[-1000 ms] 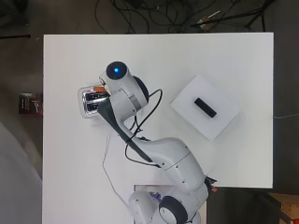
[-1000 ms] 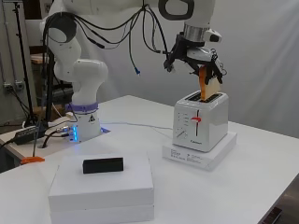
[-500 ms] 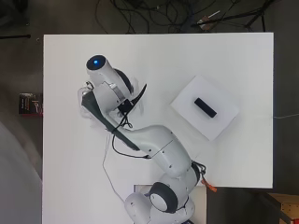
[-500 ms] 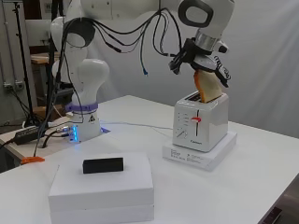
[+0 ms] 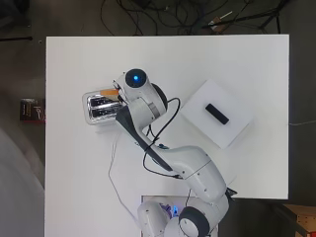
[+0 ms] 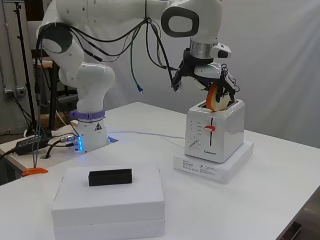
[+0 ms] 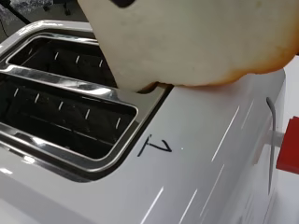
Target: Teleoperate dual arm-hand system to toast a bread
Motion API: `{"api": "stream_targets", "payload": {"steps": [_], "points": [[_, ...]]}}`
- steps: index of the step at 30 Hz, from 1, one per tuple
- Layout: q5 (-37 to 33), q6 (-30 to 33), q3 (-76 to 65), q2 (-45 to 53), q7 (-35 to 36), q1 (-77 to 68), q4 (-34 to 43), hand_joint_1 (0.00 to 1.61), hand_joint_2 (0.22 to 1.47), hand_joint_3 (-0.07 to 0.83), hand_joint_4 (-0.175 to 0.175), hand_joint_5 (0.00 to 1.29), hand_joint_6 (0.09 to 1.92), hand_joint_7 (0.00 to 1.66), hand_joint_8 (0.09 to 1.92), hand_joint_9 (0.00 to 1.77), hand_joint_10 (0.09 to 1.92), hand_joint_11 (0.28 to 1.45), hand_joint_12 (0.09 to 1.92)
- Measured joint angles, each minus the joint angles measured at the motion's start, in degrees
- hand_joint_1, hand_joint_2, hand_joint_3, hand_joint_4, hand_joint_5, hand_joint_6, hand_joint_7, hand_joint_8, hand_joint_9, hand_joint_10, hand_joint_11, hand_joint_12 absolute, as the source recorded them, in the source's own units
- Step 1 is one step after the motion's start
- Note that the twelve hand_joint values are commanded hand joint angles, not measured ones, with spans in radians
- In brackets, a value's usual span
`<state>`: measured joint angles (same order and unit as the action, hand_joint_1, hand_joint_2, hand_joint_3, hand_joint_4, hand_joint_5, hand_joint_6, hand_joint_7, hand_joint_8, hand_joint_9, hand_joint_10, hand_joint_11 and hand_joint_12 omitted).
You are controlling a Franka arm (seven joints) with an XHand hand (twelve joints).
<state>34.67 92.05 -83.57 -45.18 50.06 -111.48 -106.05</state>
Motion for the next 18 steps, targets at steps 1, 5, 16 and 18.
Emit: {"api": "stream_targets", "payload": {"steps": [1, 5, 16, 18], "points": [[0.57, 0.77, 0.31, -0.06, -0.4, 0.37, -0.56, 1.26, 1.12, -0.001, -0.175, 0.78, 1.22, 1.21, 0.66, 1.43, 0.09, 0.72, 0.42], [5.89, 0.81, 0.92, 0.46, 0.12, -0.69, -1.29, 1.34, 1.08, 0.001, -0.175, 0.79, 1.17, 1.18, 0.64, 1.32, 0.45, 0.73, 0.39], [10.32, 0.86, 1.32, 1.09, 5.63, -4.89, -3.23, 0.22, 1.02, -0.016, 0.041, 0.24, 0.09, 0.41, 0.09, 0.55, 0.09, 0.47, 0.09], [10.87, 0.56, 1.71, 1.26, 4.27, -4.88, -3.71, 0.14, 0.99, -0.018, 0.044, 0.22, 0.09, 0.39, 0.09, 0.51, 0.09, 0.46, 0.09]]}}
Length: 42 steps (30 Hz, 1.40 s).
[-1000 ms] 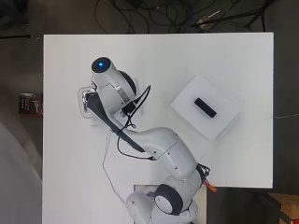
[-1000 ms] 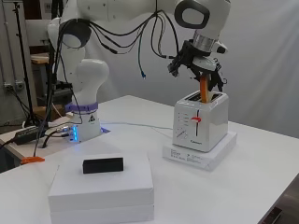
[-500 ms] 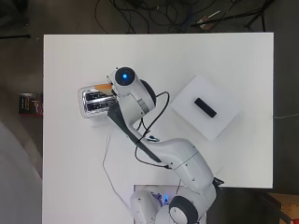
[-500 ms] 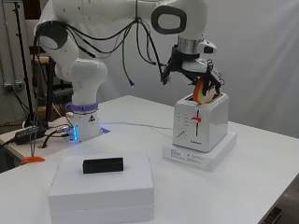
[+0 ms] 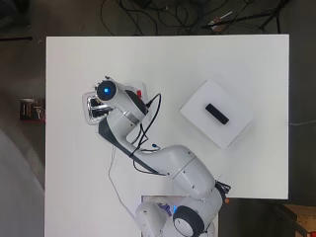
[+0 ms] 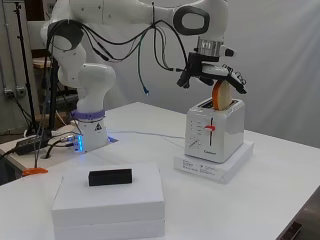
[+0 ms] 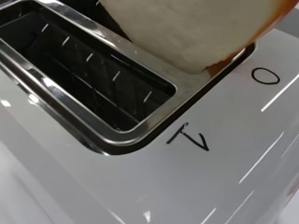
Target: Teleoperate dual arm-hand system to toast a bread
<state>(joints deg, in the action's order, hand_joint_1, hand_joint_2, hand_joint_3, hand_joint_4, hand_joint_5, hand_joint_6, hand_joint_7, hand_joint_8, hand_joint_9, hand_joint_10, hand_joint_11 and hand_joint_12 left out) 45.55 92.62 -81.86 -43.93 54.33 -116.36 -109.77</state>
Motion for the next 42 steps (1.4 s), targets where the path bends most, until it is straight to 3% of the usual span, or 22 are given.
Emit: {"api": "stream_targets", "payload": {"steps": [5, 13, 19, 23, 24, 25, 26, 27, 29, 31, 36, 42], "points": [[1.27, 0.19, 1.05, -0.13, -1.13, 1.48, -1.4, 0.1, 0.95, -0.017, 0.022, 0.23, 0.09, 0.37, 0.09, 0.47, 0.09, 0.45, 0.09], [-0.37, -0.02, 0.05, 0.21, 0.15, -1.55, -0.66, 0.12, 0.95, -0.006, 0.039, 0.31, 0.09, 0.38, 0.09, 0.45, 0.09, 0.47, 0.09], [1.51, 6.11, 4.35, -0.92, -11.3, 2.76, -4.3, 0.0, 0.94, -0.008, 0.047, 0.24, 0.09, 0.39, 0.09, 0.47, 0.09, 0.49, 0.09], [0.24, 6.6, 5.67, -1.31, -16.96, 5.58, -3.76, 0.0, 0.99, 0.004, 0.024, 0.27, 0.09, 0.54, 0.09, 0.65, 0.09, 0.52, 0.09], [-0.24, 6.17, 5.65, -1.39, -16.69, 6.46, -3.28, 0.0, 1.02, 0.005, 0.005, 0.27, 0.09, 0.64, 0.09, 0.78, 0.09, 0.58, 0.09], [-0.61, 5.57, 5.6, -1.45, -16.18, 7.54, -2.81, 0.08, 1.06, -0.027, -0.018, 0.33, 0.09, 0.84, 0.22, 0.95, 0.38, 0.61, 0.44], [-1.07, 4.8, 5.36, -1.49, -15.7, 8.73, -2.18, 0.09, 1.09, -0.028, -0.035, 0.36, 0.09, 0.93, 0.64, 1.04, 0.85, 0.63, 0.93], [-1.44, 4.04, 4.85, -1.43, -15.33, 9.67, -1.4, 0.06, 1.09, -0.022, -0.041, 0.35, 0.09, 0.83, 0.57, 0.97, 0.75, 0.59, 0.83], [-1.57, 2.96, 3.01, -1.19, -15.3, 10.29, 0.27, 0.02, 1.08, -0.008, -0.032, 0.34, 0.09, 0.64, 0.21, 0.8, 0.28, 0.55, 0.33], [-2.1, 2.52, 0.58, -1.32, -15.11, 9.71, 1.45, 0.02, 1.08, 0.0, -0.02, 0.37, 0.09, 0.57, 0.09, 0.73, 0.09, 0.54, 0.1], [-4.55, 3.8, -6.37, -2.81, -8.96, 10.3, 2.79, 0.04, 1.07, -0.004, -0.03, 0.29, 0.09, 0.54, 0.09, 0.7, 0.09, 0.52, 0.09], [-5.39, 5.76, -14.98, -5.2, -6.55, 5.76, 5.29, 0.02, 1.03, -0.016, -0.025, 0.27, 0.09, 0.55, 0.09, 0.7, 0.09, 0.5, 0.09]]}}
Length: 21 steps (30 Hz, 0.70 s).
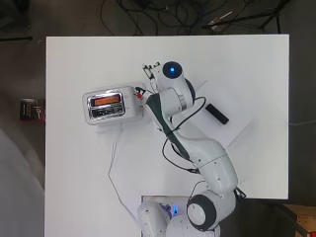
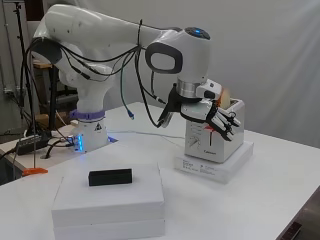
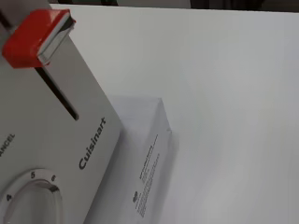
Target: Teleoperate dual arm-hand system to toast a bread
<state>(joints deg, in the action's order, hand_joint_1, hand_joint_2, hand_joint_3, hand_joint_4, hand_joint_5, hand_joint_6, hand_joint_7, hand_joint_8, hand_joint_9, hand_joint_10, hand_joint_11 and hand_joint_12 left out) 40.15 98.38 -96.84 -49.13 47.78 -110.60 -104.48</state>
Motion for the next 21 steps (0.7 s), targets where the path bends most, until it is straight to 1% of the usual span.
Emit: {"api": "stream_targets", "payload": {"steps": [4, 10, 13, 17, 21], "points": [[0.46, 1.15, -3.78, -1.93, 1.83, -3.77, 1.38, 0.0, 0.99, -0.02, -0.02, 0.27, 0.09, 0.55, 0.09, 0.72, 0.09, 0.51, 0.09], [-0.2, 0.85, -7.84, -4.21, 4.31, -9.13, 4.3, 0.02, 0.98, -0.013, 0.001, 0.26, 0.09, 0.47, 0.09, 0.63, 0.09, 0.5, 0.09], [-0.88, 0.52, -8.47, -4.47, 3.89, -9.44, 4.64, 0.03, 0.98, -0.007, 0.01, 0.25, 0.09, 0.45, 0.09, 0.61, 0.09, 0.49, 0.09], [-1.41, 0.0, -8.73, -4.53, 2.73, -9.32, 4.43, 0.04, 0.99, -0.002, 0.012, 0.24, 0.09, 0.45, 0.09, 0.6, 0.09, 0.48, 0.09], [-1.44, -0.6, -9.13, -4.66, 1.96, -8.99, 4.3, 0.04, 0.99, -0.001, 0.008, 0.25, 0.09, 0.48, 0.09, 0.66, 0.09, 0.5, 0.09]]}}
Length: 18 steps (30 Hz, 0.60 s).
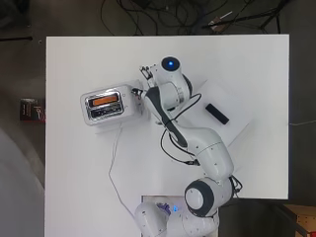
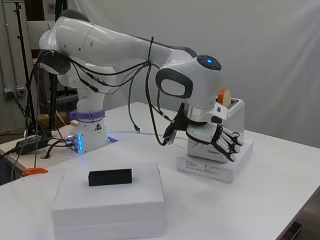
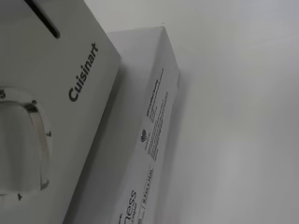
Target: Teleoperate dual arm-hand system to toast a bread
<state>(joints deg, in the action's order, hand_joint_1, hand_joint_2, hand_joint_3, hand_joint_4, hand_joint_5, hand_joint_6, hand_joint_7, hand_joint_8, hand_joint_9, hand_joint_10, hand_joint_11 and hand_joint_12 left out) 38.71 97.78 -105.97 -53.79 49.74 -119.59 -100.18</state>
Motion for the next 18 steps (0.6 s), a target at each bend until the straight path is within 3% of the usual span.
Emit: {"api": "stream_targets", "payload": {"steps": [6, 11, 18], "points": [[1.23, 1.13, 0.15, -0.25, -0.71, 1.03, -2.55, 0.05, 1.01, 0.004, 0.001, 0.31, 0.09, 0.58, 0.09, 0.75, 0.09, 0.53, 0.09], [-0.2, 1.41, -2.2, -1.33, 1.46, 0.87, -3.3, 0.04, 1.0, 0.0, 0.003, 0.24, 0.09, 0.5, 0.09, 0.64, 0.09, 0.49, 0.09], [-1.79, 0.27, -8.62, -2.5, -10.42, -1.2, -1.89, 0.03, 1.01, 0.003, 0.011, 0.14, 0.09, 0.32, 0.09, 0.41, 0.09, 0.43, 0.09]]}}
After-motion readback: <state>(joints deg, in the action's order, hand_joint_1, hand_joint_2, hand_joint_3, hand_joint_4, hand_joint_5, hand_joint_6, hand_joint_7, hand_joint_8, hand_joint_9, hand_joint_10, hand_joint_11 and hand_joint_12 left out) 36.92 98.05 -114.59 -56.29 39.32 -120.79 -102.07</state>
